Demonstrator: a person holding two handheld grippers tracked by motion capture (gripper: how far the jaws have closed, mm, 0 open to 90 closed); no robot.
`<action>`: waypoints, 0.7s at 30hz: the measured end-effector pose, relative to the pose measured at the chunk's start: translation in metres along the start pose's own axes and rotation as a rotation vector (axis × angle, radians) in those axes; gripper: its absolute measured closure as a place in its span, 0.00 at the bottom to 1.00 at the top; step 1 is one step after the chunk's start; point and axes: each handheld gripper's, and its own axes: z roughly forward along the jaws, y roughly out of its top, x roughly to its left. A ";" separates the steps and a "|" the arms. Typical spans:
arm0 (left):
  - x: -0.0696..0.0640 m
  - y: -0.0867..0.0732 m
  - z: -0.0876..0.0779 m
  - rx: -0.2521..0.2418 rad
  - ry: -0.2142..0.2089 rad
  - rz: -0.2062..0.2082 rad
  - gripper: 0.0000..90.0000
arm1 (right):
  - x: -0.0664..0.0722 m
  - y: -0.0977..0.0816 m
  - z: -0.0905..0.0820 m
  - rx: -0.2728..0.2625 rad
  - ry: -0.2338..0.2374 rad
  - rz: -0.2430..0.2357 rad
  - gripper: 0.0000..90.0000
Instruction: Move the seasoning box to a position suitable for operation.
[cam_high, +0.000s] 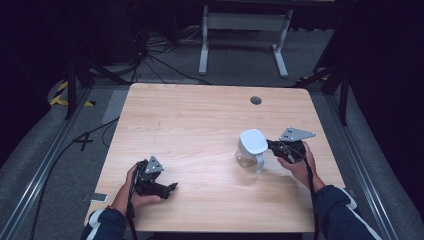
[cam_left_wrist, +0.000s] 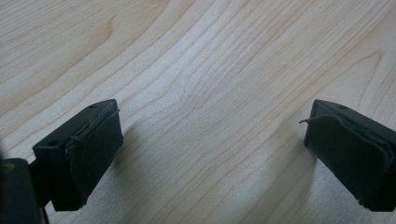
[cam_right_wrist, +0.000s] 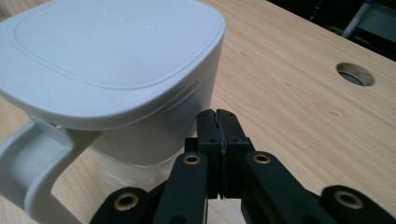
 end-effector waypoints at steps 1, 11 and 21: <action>0.000 0.000 0.000 0.000 0.000 -0.001 0.05 | 0.003 0.001 0.001 -0.003 0.007 -0.001 1.00; 0.000 0.000 0.000 0.000 0.000 -0.002 0.05 | 0.027 0.010 0.005 -0.018 0.084 -0.035 1.00; -0.001 -0.001 0.000 -0.002 -0.008 -0.005 0.06 | 0.031 0.013 0.003 -0.018 0.106 -0.064 1.00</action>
